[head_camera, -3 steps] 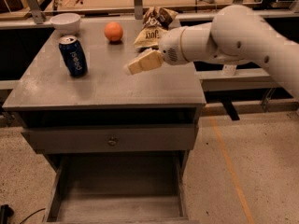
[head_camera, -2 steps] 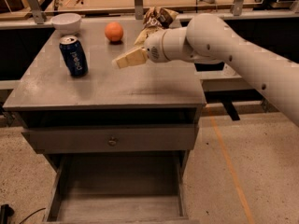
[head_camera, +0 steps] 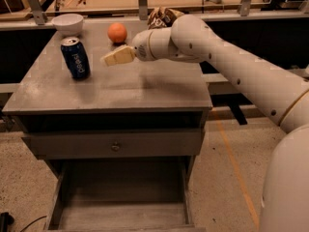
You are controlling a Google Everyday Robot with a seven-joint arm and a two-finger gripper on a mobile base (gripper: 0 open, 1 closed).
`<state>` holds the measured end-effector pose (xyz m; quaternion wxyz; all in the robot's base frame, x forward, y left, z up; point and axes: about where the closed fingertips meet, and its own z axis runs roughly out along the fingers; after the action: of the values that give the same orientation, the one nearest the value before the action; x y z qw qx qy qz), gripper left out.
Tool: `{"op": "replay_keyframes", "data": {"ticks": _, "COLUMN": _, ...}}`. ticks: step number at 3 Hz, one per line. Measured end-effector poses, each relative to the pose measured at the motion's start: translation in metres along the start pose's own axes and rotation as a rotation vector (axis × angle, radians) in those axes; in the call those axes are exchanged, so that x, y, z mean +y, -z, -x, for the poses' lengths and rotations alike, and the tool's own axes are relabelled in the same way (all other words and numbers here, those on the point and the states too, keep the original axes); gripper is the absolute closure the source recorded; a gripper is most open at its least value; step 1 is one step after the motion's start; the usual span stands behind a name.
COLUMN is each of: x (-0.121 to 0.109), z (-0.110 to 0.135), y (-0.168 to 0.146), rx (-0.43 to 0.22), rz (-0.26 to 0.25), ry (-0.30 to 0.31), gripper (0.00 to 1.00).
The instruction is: Place pepsi can into middle drawer
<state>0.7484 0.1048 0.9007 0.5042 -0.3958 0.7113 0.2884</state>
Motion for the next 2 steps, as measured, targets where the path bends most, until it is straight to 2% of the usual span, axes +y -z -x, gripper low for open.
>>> {"op": "replay_keyframes", "data": {"ticks": 1, "x": 0.012, "z": 0.011, "y": -0.016, "rx": -0.027, "rz": 0.051, "ry": -0.018, "gripper": 0.00}}
{"op": "replay_keyframes", "data": {"ticks": 2, "x": 0.028, "z": 0.027, "y": -0.039, "rx": -0.005, "rz": 0.140, "ry": -0.010, "gripper": 0.00}}
